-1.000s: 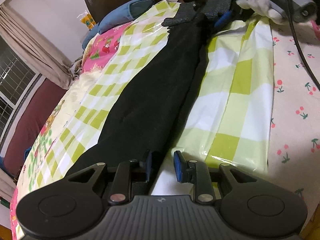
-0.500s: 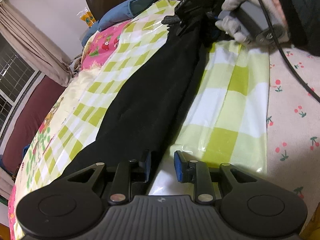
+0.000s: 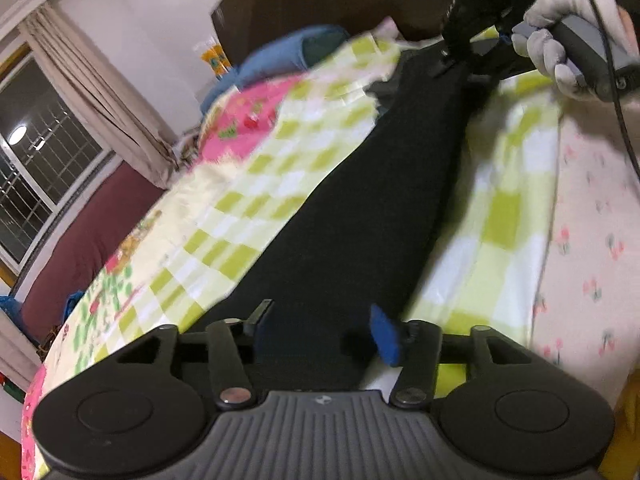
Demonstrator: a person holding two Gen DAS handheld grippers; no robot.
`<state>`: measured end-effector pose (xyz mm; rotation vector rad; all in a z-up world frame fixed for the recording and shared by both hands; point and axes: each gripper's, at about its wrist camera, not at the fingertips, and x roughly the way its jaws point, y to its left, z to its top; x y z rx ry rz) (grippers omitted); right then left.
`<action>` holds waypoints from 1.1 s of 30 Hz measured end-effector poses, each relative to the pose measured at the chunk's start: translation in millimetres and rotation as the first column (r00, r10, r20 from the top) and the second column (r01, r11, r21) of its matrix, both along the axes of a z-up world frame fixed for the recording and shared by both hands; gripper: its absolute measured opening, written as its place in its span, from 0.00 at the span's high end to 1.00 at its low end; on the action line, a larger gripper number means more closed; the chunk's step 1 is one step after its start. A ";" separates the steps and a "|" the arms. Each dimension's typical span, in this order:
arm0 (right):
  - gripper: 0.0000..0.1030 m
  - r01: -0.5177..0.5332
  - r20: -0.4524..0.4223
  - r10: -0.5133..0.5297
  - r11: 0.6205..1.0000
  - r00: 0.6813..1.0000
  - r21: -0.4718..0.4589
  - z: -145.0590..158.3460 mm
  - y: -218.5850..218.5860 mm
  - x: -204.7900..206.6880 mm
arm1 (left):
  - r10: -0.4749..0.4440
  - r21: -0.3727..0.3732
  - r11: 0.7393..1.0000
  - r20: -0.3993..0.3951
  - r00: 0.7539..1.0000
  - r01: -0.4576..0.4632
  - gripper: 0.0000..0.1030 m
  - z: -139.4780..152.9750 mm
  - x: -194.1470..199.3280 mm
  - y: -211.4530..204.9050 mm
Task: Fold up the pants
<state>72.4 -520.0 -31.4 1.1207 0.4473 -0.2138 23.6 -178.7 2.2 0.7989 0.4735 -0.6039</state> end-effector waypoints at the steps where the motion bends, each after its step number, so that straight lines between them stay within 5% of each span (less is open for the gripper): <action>1: 0.92 0.011 -0.054 -0.009 0.999 0.998 0.039 -13.2 -3.7 1.2 | 0.008 0.041 0.999 -0.024 1.000 -0.007 0.36 -12.0 2.3 -1.3; 3: 0.92 0.031 -0.073 -0.025 0.996 0.997 0.085 -27.4 -3.5 -2.1 | 0.045 0.099 0.994 -0.102 0.994 -0.035 0.36 -33.6 11.4 2.1; 5: 0.91 0.047 -0.049 -0.043 0.995 0.998 0.091 -25.1 -0.1 -6.5 | 0.058 0.075 0.996 -0.125 0.990 -0.049 0.36 -33.7 13.3 11.3; 10: 0.85 -0.001 -0.055 0.005 0.997 0.998 0.072 -19.8 -1.0 8.0 | 0.074 0.022 0.997 -0.086 0.994 -0.072 0.36 -22.0 15.7 20.9; 13: 0.63 -0.021 -0.042 0.027 0.991 0.999 0.132 -34.3 0.4 9.5 | 0.102 -0.030 0.994 -0.077 0.992 -0.105 0.36 -16.4 23.3 23.0; 14: 0.63 -0.020 -0.052 0.027 0.991 0.998 0.131 -38.6 3.3 12.6 | 0.111 -0.037 0.993 -0.082 0.990 -0.114 0.34 -17.5 26.3 23.8; 17: 0.87 -0.004 -0.084 0.014 0.993 0.996 0.121 -33.9 12.1 10.1 | 0.120 0.023 0.993 -0.116 0.986 -0.118 0.25 -38.3 34.7 26.1; 25: 0.90 0.079 0.000 -0.079 0.996 0.997 0.051 14.5 11.1 -10.2 | 0.166 -0.094 0.982 -0.005 0.986 -0.166 0.18 -8.9 28.6 57.7; 28: 0.91 0.102 -0.067 -0.100 0.994 0.993 0.031 9.8 10.7 -9.0 | 0.291 -0.035 0.955 -0.091 0.953 -0.295 0.16 -36.8 54.2 79.4; 31: 0.91 0.049 -0.129 -0.052 0.998 0.990 -0.030 8.6 21.4 -6.8 | 0.329 -0.109 0.931 -0.156 0.931 -0.348 0.16 -38.6 54.4 105.5; 33: 0.85 0.071 -0.193 -0.080 0.996 0.978 -0.051 15.4 23.7 -9.0 | 0.339 -0.126 0.927 -0.123 0.933 -0.353 0.17 -30.7 48.2 112.9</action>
